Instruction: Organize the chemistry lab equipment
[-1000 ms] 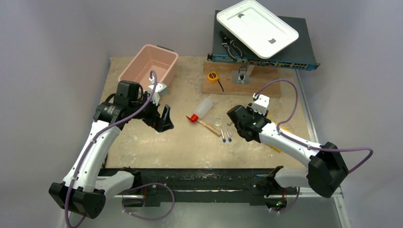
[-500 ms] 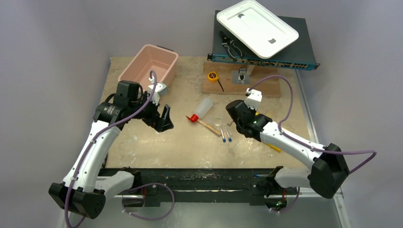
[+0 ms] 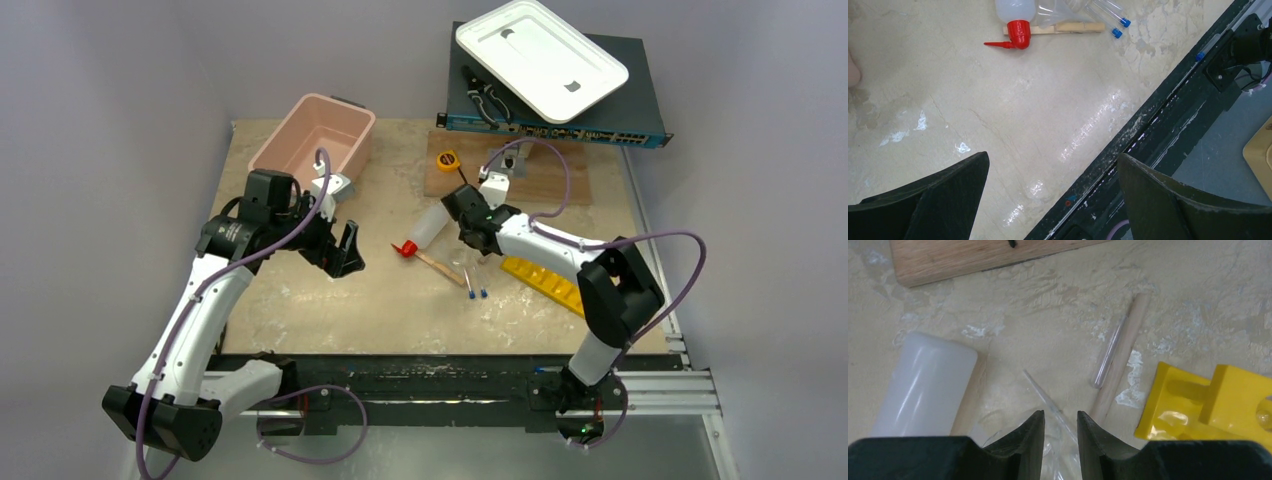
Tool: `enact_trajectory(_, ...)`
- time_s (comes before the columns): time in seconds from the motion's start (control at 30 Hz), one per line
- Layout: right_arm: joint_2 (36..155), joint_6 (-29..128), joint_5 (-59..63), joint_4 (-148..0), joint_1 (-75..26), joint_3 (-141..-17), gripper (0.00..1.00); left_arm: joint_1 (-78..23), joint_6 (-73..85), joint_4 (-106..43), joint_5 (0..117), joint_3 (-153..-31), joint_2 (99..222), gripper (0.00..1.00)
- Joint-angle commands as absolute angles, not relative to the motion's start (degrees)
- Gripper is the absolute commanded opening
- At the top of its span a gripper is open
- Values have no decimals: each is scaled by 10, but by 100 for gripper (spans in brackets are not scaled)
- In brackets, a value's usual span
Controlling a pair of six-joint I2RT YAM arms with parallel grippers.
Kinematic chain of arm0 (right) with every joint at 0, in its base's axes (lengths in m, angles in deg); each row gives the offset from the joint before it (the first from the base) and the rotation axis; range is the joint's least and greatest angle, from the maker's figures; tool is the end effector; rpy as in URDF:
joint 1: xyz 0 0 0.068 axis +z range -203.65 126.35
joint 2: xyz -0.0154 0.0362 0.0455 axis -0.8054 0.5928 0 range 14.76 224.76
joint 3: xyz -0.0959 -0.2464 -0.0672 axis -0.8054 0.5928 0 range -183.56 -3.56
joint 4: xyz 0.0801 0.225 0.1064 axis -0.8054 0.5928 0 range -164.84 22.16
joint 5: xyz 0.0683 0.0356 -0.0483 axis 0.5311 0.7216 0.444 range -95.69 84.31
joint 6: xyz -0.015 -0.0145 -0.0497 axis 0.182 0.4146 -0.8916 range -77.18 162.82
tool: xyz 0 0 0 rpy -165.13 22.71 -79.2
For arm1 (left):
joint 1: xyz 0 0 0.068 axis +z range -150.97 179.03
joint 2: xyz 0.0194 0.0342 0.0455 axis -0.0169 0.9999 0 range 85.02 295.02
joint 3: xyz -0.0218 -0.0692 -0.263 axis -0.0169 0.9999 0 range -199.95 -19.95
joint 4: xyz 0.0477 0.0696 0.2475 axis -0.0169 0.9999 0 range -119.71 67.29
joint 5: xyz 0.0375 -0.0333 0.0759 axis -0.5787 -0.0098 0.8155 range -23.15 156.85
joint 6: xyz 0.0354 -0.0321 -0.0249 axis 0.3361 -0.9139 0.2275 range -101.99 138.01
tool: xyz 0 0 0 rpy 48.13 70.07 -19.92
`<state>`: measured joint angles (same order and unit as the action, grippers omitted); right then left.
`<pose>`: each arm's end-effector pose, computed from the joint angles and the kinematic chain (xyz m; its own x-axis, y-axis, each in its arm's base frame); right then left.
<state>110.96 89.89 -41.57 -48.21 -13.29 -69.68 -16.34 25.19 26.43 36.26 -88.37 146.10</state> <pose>0.2780 0.2088 0.2191 -0.6385 0.2360 -0.7325 0.2761 0.9587 0.0681 0.1848 -0.0697 0.3567 -0.6509 0.2905 -0.7014 0.6377 0.7105 -0.2975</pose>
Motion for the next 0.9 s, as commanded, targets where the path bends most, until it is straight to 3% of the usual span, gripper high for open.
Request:
enact_trajectory(0.0, 1133, 930, -405, -458, -177, -745, 29, -158, 275, 243, 367, -889, 1447, 100)
enact_trajectory(0.53, 1264, 1006, -437, -373, -228, -841, 32, -158, 291, 237, 365, -875, 1437, 100)
enact_trajectory(0.87, 1289, 1023, -426, -380, -245, -830, 37, -158, 295, 239, 363, -875, 1429, 100)
